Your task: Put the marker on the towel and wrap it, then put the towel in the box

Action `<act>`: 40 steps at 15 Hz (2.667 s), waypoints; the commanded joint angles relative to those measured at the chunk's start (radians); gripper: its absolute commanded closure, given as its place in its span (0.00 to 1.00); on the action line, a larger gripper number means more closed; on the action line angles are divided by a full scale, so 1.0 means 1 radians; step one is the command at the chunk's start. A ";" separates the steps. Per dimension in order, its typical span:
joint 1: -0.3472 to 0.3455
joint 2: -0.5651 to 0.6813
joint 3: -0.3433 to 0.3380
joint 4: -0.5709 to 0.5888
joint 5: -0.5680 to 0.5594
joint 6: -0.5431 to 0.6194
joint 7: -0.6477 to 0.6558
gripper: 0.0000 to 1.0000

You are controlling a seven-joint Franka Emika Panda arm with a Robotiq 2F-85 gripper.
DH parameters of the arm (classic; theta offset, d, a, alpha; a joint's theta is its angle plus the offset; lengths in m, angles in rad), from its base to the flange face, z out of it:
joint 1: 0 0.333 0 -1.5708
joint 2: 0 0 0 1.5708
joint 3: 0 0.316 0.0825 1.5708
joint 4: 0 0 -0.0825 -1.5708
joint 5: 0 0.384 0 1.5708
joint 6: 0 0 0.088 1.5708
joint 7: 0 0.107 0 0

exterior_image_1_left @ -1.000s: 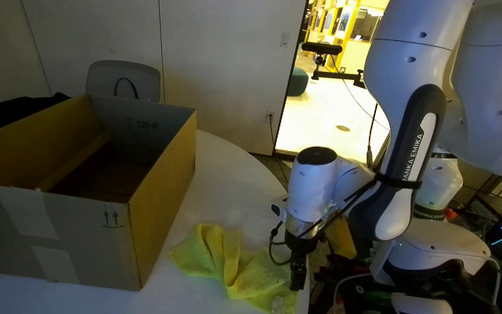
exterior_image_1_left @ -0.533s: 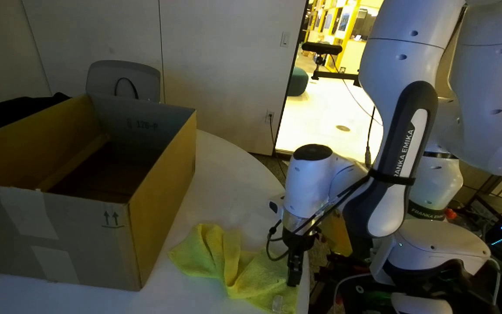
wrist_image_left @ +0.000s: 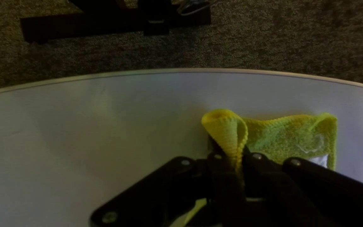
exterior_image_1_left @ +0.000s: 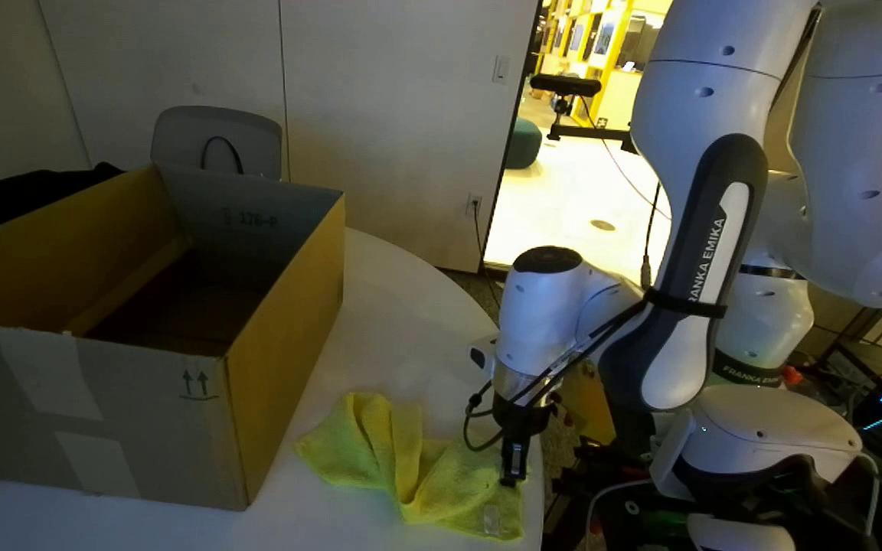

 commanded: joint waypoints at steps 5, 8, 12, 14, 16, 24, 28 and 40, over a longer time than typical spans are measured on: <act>-0.025 -0.132 0.015 -0.058 0.029 -0.011 -0.038 0.87; 0.010 -0.183 -0.039 -0.023 0.002 -0.024 -0.012 0.89; 0.035 -0.260 -0.099 -0.023 -0.024 0.003 0.043 0.87; 0.036 -0.280 -0.118 -0.022 -0.033 0.012 0.063 0.87; 0.043 -0.267 -0.153 0.013 -0.063 0.008 0.111 0.88; 0.033 -0.190 -0.079 0.120 0.134 0.189 0.133 0.89; 0.083 -0.096 -0.094 0.174 0.188 0.354 0.206 0.88; 0.443 0.213 -0.385 0.396 0.454 0.407 0.228 0.88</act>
